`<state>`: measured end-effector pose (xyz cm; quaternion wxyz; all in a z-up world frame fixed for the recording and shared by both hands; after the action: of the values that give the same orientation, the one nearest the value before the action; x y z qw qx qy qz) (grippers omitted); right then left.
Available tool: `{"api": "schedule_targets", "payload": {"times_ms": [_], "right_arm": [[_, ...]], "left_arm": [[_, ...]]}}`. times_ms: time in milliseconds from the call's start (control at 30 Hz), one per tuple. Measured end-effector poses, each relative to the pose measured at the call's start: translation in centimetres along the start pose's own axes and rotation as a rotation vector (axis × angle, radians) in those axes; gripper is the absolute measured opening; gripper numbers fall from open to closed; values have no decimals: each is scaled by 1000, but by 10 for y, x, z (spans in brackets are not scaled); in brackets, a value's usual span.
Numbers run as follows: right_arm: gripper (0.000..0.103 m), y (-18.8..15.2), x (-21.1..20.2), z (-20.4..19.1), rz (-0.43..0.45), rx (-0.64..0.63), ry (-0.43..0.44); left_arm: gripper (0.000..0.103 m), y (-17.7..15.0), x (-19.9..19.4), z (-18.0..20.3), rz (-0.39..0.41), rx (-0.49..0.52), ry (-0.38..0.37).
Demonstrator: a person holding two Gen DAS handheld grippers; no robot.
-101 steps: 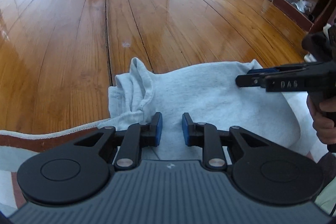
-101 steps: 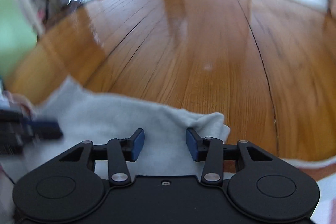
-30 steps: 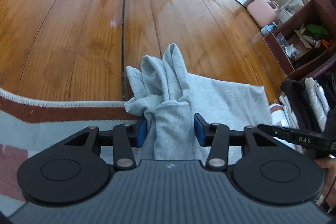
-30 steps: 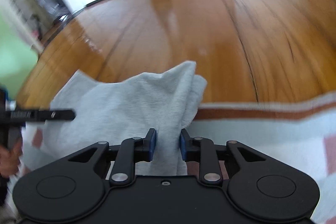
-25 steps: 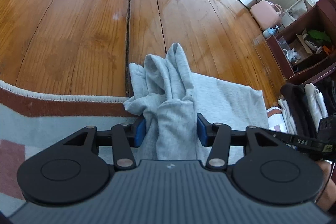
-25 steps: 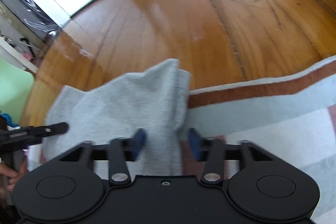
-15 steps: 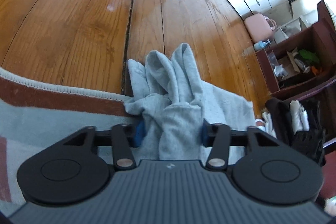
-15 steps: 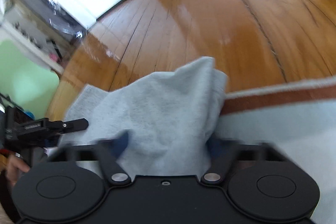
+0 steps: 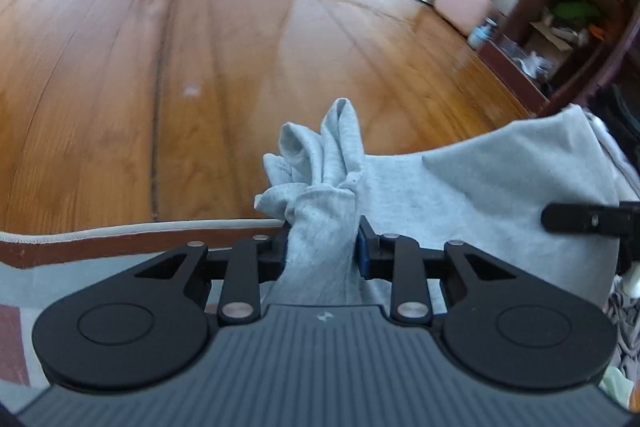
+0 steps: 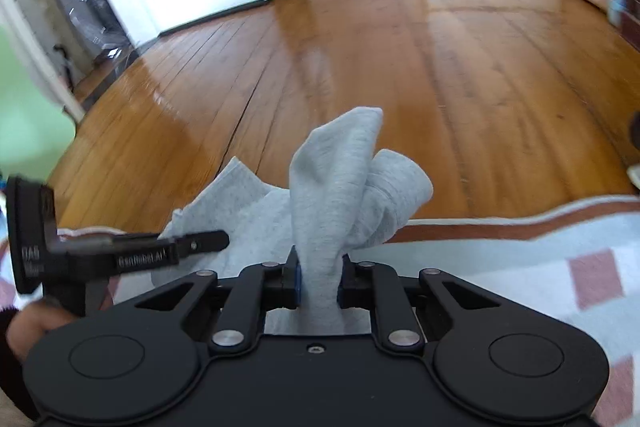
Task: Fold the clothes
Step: 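Lift the folded shirt with both grippers and carry it onto the clothes stack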
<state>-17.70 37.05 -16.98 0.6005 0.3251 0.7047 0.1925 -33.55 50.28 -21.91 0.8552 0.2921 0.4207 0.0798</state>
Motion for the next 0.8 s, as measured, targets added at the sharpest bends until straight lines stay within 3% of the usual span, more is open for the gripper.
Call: {"api": "schedule_targets", "payload": {"times_ms": [200,333,500,667,800], "right_arm": [[18,2,-57,23,11,89,46],[18,7,-86,38,65,158,55],[18,9,-157,78,227,244,48],[17,14,-243,134,422,338,-37],[17,14,-298,175,540,377,-132]], "left_arm": [[27,-1,-25,59,22,61,-28],[27,21,-32,113,32,172,-31],[27,70,-34,210,38,387,-78],[27,116,-26,337,54,570,-170],[27,126,-12,423,67,684,-209]]}}
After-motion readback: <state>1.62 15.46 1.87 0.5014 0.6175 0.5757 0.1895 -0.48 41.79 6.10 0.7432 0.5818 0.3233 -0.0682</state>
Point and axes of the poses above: each gripper's, at about its wrist camera, not at the fingertips, and x roughly the way its jaws point, z to its right, y to its top, the point moved 5 cm from there along x, roughly the way its jaws point, and after that the axes turned 9 degrees about -x, right-handed, at the moved point
